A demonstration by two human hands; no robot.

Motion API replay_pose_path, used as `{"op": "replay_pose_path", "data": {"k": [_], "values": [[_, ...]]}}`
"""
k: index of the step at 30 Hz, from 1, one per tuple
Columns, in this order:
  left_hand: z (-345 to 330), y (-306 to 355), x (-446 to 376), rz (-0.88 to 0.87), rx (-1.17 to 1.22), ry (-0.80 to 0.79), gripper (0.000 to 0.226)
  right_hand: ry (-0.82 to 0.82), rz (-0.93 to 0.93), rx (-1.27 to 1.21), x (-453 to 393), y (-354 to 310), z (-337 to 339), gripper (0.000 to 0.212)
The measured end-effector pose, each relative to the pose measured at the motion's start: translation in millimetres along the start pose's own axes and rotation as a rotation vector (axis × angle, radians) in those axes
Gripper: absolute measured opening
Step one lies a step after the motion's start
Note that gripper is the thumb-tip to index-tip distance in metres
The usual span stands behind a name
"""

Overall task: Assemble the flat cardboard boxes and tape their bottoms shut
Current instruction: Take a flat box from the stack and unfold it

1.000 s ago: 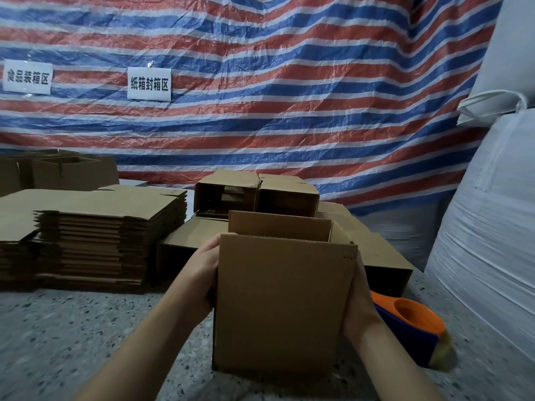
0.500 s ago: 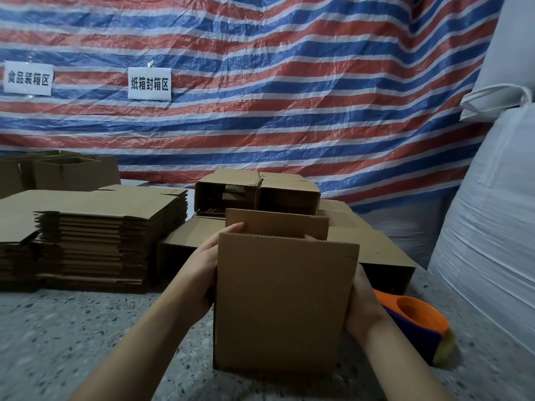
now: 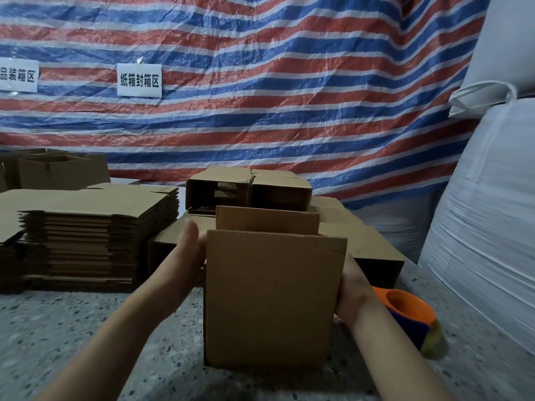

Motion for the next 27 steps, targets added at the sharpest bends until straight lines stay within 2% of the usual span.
{"op": "replay_pose_path", "data": {"k": [2, 4, 5, 7, 8, 11, 13, 18, 22, 25, 27], "values": [[1, -1, 0, 0.007, -0.013, 0.008, 0.092, 0.029, -0.009, -0.004, -2, 1, 3, 0.056], [1, 0, 0, 0.026, -0.001, 0.060, 0.055, 0.036, -0.021, -0.018, -2, 3, 5, 0.060], [2, 0, 0, 0.035, -0.003, 0.097, 0.042, 0.044, -0.025, -0.024, -2, 2, 5, 0.056], [6, -2, 0, 0.026, -0.021, 0.180, 0.030, 0.058, -0.012, -0.001, -2, 1, 5, 0.034], [8, -2, 0, 0.016, -0.007, 0.218, 0.024, 0.063, -0.019, -0.010, -1, 2, 6, 0.030], [12, -6, 1, 0.018, 0.048, 0.306, 0.009, 0.024, -0.048, -0.092, 3, 8, 6, 0.053], [13, -6, 1, 0.030, 0.043, 0.341, 0.013, -0.027, -0.015, -0.082, 9, 6, 4, 0.058], [13, -2, -1, -0.030, 0.069, 0.337, 0.039, -0.106, 0.026, 0.033, 16, -7, -4, 0.040], [13, 3, -5, -0.104, 0.066, 0.278, 0.067, -0.199, 0.064, 0.075, 15, -18, -7, 0.055], [15, 7, -4, -0.125, 0.026, 0.316, 0.065, -0.192, 0.102, 0.085, 12, -22, -5, 0.059], [18, 7, -1, -0.121, -0.022, 0.348, 0.050, -0.150, 0.114, 0.024, 11, -23, -2, 0.044]]}}
Point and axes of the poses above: each hand's wrist, its own x-axis away from the middle knuckle, its own z-axis out of the back of the hand, y = z × x, the point moved 8 cm from there along -x, towards the middle knuckle, and after that the axes turned 8 degrees about -z, right-handed, at the moved point
